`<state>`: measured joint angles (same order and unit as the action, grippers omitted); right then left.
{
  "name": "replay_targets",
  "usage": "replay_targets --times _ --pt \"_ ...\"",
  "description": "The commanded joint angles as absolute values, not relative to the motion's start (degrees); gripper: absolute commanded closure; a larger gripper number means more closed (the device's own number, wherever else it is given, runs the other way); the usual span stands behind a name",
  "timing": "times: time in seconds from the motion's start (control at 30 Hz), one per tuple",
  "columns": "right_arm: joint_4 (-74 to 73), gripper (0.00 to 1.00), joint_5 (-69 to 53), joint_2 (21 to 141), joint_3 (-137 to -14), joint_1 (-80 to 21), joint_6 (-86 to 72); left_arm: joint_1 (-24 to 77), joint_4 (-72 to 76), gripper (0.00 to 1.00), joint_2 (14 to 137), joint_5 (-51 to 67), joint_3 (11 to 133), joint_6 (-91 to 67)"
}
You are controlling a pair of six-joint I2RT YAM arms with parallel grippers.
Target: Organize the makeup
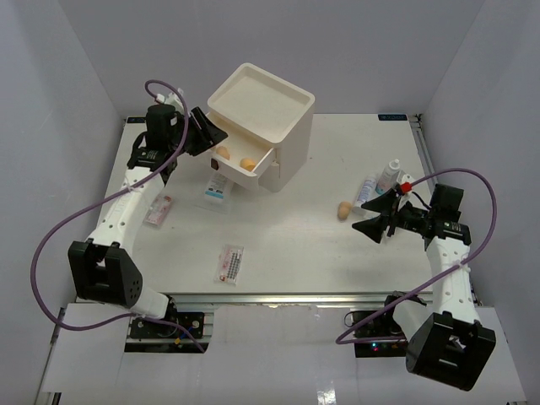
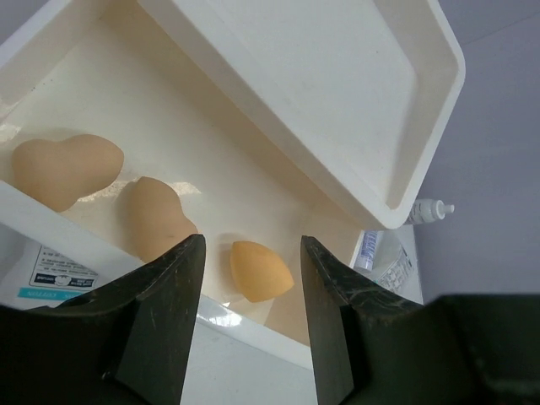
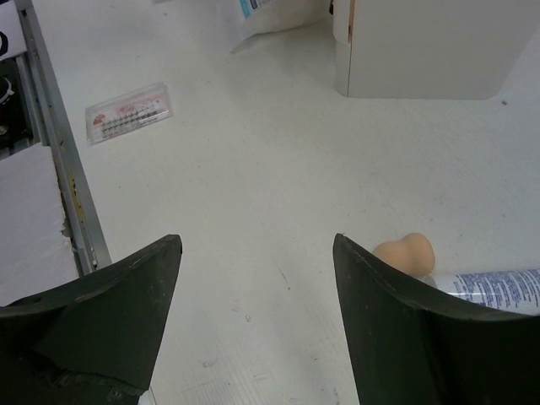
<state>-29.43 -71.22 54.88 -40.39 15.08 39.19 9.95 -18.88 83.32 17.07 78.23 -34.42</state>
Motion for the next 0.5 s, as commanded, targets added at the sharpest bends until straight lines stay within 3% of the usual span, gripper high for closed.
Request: replay_targets --times 0.0,0.23,0.47 --pt "-28.36 0.22 -60.6 58.94 -42.92 10.45 36.93 9.32 -16.7 0.4 69.66 17.54 72.07 -27.96" --pt "-21.56 0.16 -29.48 66.14 -48.42 -5.69 20.45 9.05 -13.7 0.36 46.81 15.54 52.94 -21.67" --pt "-22.39 0.15 -14.86 78.36 -55.32 -9.71 11.07 9.07 -13.26 0.33 36.43 11.68 41.04 -19.32"
